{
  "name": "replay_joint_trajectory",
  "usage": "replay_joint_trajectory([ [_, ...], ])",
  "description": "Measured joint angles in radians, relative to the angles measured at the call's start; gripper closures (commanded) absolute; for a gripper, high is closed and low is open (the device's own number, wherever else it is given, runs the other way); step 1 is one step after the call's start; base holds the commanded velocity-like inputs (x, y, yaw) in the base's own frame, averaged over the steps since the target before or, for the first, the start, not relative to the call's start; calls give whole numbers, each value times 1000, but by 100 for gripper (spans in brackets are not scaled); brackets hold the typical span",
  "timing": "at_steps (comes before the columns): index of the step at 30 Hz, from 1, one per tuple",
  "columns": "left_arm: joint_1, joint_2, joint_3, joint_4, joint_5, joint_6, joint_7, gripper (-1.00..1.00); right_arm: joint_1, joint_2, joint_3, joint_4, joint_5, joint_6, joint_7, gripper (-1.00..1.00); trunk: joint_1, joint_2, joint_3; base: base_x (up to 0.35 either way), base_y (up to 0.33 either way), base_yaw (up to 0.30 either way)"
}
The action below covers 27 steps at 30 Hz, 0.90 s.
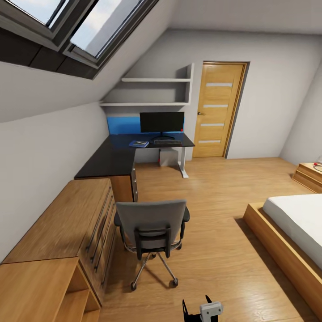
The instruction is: In the bedroom, organize the workspace by keeping the computer under the desk, ensuring the monitor is on the desk, placing the keyboard on the desk next to the monitor, placing the mouse on the desk next to the keyboard, moving the folder from the swivel chair onto the desk next to the mouse, stacking the notebook on top of the folder with the pen on top of the notebook, and positioning the swivel chair next to the desk.
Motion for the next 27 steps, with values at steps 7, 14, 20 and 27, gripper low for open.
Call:
replay_joint_trajectory([
  [7, 0, 1, 0, 0, 1, 1, 0, -100, 0, 2, 0, -1, -2, 1, -1, -100, 27, -49, -22, 0, 0, 0],
  [14, 0, 1, 0, 0, 1, 0, 0, -100, 0, 2, 0, -1, -4, 0, -2, -100, 54, -98, -44, 0, 0, 0],
  [20, 0, 1, 0, 0, 1, 1, 0, -100, 0, 2, 0, -1, -4, 1, -3, -100, 77, -140, -63, 0, 0, 0],
  [27, 0, 1, 0, 0, 1, 1, 0, -100, 0, 2, 0, -1, -3, 1, -3, -100, 104, -189, -85, 0, 0, 0],
])
